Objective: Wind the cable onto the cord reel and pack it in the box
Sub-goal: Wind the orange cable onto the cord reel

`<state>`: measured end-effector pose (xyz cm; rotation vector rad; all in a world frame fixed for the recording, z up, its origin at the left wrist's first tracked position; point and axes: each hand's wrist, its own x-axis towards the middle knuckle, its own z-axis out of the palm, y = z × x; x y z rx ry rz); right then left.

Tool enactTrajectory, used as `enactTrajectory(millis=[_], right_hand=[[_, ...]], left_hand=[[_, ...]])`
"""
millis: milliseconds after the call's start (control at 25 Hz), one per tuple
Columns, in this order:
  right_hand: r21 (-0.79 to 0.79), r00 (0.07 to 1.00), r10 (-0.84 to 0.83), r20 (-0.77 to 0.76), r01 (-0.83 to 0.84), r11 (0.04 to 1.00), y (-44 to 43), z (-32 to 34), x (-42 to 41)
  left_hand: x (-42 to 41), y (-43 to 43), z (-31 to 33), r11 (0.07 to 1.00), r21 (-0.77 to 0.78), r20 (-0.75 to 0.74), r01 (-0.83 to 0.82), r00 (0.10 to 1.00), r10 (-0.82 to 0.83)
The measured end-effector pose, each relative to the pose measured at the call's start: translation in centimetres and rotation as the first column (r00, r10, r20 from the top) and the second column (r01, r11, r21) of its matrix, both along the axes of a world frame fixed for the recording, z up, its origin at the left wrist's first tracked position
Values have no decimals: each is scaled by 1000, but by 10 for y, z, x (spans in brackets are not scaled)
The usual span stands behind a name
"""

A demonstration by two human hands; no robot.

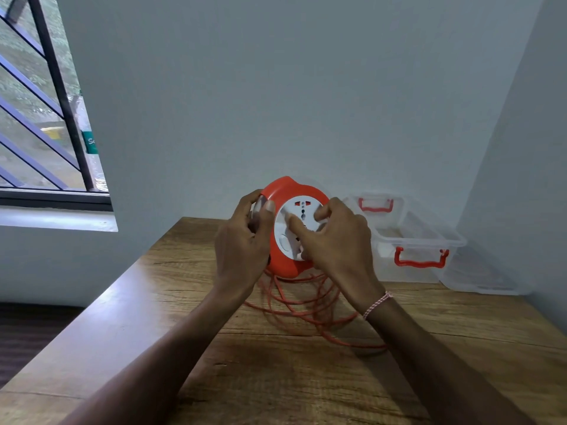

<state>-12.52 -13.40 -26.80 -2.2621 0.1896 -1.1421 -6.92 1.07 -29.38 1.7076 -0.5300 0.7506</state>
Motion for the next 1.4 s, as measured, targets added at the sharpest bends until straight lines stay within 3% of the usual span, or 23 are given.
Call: enactTrajectory(millis=[40, 80, 160, 200, 280, 400, 520, 640, 760, 840, 920, 1000, 1080, 1160, 1240, 1400], right_hand=[[83, 1000, 14, -24, -12, 996, -1, 2, 0], [56, 999, 26, -19, -25, 998, -5, 3, 0], [-245, 997, 49, 64, -31, 969, -16, 5, -4], [-431, 992, 81, 94, -33, 902, -22, 6, -6], [-681, 990, 137, 13, -92, 727, -30, 10, -7], [-813, 990, 92, -105, -139, 566, -31, 10, -7], [-831, 996, 93, -15, -64, 553, -30, 9, -8], [-715, 998, 48, 52, 4, 699, -19, 4, -10], [-273, 1000, -4, 20, 10, 962, -5, 0, -4], [-21, 1000, 9, -22, -10, 1000, -5, 0, -1], [-125, 1000, 13, 17, -11, 992, -12, 0, -2], [-376, 993, 48, 105, -5, 927, -20, 3, -4], [-596, 990, 121, 68, -57, 801, -28, 8, -8], [-748, 990, 123, -65, -130, 651, -32, 12, -9], [-812, 987, 108, -117, -158, 562, -33, 14, -10], [-812, 991, 132, -24, -97, 576, -31, 14, -13]], left_hand=[[1, 0, 0, 1000, -2, -4, -2, 1000, 2], [1, 1, 0, 1000, -6, -13, -2, 1000, 2], [2, 3, 1, 1000, -15, -28, -4, 1000, 3], [3, 3, 2, 1000, -21, -34, -6, 999, 6], [4, 5, 3, 999, -49, -56, -4, 998, 1], [5, 8, 6, 998, -66, -82, 7, 997, -13], [4, 7, 3, 999, -33, -58, 3, 998, -5], [2, 3, 0, 1000, -26, -40, 12, 999, -13], [-2, -1, -1, 1000, -18, -27, 18, 999, -19], [-1, -2, -1, 1000, -15, -32, 27, 999, -28], [0, -1, -1, 999, -28, -43, 33, 998, -35], [2, 1, -1, 998, -54, -45, 28, 999, -30], [5, 4, 2, 995, -91, -49, 36, 998, -40], [7, 8, 5, 993, -109, -59, 48, 997, -55], [7, 10, 7, 994, -92, -62, 62, 996, -68], [6, 10, 5, 993, -75, -59, 91, 994, -96]])
